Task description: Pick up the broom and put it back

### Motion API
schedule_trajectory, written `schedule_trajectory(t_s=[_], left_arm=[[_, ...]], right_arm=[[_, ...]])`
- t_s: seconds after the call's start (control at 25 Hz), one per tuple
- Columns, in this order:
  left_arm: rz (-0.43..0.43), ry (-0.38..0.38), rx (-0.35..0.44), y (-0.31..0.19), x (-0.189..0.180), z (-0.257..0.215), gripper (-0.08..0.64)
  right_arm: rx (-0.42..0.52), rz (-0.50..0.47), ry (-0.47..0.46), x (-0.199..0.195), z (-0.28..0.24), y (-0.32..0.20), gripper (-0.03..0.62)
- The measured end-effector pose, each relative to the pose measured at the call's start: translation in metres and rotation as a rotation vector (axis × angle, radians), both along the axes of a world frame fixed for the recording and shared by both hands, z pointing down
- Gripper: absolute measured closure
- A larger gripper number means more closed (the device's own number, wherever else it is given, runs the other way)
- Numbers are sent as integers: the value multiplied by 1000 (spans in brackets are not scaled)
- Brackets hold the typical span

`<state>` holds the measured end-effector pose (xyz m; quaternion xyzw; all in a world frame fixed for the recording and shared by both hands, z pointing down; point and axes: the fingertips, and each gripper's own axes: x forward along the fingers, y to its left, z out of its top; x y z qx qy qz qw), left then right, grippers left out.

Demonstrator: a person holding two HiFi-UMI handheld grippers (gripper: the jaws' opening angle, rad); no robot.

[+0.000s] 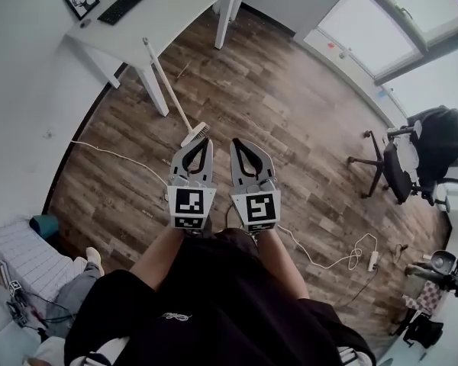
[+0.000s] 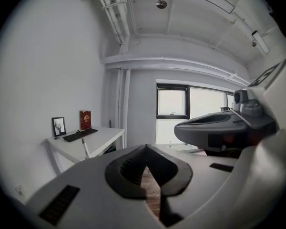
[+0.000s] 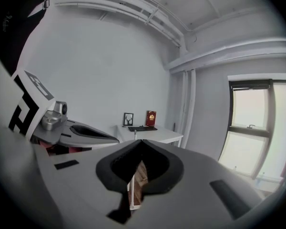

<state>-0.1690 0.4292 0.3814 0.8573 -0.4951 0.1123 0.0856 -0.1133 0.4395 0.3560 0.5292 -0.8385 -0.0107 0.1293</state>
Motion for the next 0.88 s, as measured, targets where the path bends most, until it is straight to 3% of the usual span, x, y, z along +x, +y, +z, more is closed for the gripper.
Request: schedule_trajectory(t_s=[0.16,0.36,0.68,0.88], left_arm=[[-41,18,-18,-17,-26,6,558],[-110,38,-48,-21,-49,15,558],[-220,32,-71,-39,-85,27,558],[-275,15,-84,-65,-85,37,558]], right_arm=[[-14,-28,9,-23,2,-20,571],[-6,-116,94,-48,1,-34,571],[-28,-209,45,-79,11,-54,571],[-50,-239,26,-70,26,-87,571]])
